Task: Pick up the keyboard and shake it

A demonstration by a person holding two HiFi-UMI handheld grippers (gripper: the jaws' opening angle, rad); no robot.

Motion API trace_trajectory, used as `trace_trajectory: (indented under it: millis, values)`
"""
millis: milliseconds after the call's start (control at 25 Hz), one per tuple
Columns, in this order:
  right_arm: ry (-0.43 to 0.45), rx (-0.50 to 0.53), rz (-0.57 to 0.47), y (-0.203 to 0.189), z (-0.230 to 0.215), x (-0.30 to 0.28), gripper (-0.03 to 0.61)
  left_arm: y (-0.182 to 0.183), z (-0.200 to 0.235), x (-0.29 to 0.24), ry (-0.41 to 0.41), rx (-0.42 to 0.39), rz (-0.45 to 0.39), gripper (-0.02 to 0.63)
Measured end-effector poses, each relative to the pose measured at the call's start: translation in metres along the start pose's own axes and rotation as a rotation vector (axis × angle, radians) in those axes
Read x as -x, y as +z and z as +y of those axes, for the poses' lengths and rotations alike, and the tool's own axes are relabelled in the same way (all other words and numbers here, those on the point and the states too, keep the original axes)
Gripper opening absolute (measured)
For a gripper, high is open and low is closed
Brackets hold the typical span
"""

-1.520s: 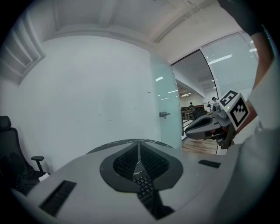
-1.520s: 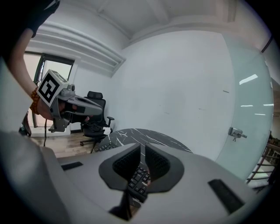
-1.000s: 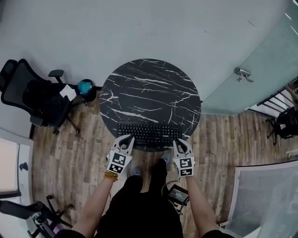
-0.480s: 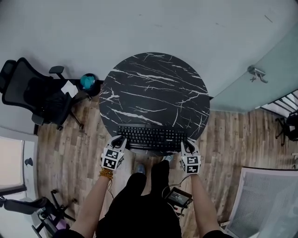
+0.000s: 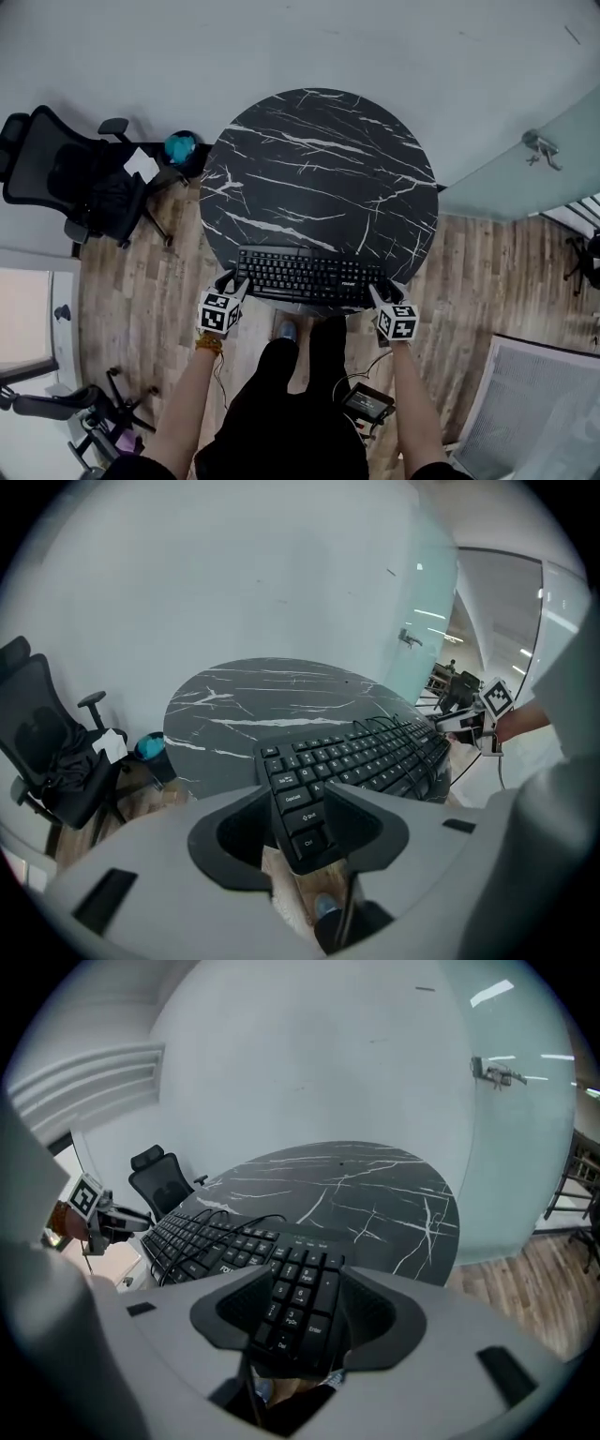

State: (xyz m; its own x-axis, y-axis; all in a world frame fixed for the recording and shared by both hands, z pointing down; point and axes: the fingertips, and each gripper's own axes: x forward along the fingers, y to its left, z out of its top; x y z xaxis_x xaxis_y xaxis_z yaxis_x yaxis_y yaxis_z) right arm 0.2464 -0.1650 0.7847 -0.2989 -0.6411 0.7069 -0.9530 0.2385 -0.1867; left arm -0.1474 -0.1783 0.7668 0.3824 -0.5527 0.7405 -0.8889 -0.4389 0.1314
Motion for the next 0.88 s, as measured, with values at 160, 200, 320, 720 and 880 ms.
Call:
trace_trajectory:
  millis: [160,200,320,720,880]
  values:
    - [-0.010,-0.062,0.005,-0.003,-0.006,-0.008,0.233,-0.008,0.000,-0.008,-0.025,0.043,0.016,0.218]
    - [-0.012,-0.074,0.001,-0.003,-0.007,-0.008,0.233,-0.009,0.000,-0.009,-0.025,0.053,0.016,0.219]
    - [-0.027,-0.079,0.006,-0.005,-0.012,-0.008,0.235,-0.012,0.001,-0.011,-0.026,0.077,0.016,0.230]
    - [0.019,-0.136,0.051,-0.015,-0.008,-0.011,0.235,-0.014,0.002,-0.013,-0.034,0.115,0.000,0.232]
    - [0.015,-0.133,0.058,-0.024,-0.004,-0.007,0.235,-0.022,0.000,-0.011,-0.034,0.123,0.005,0.232]
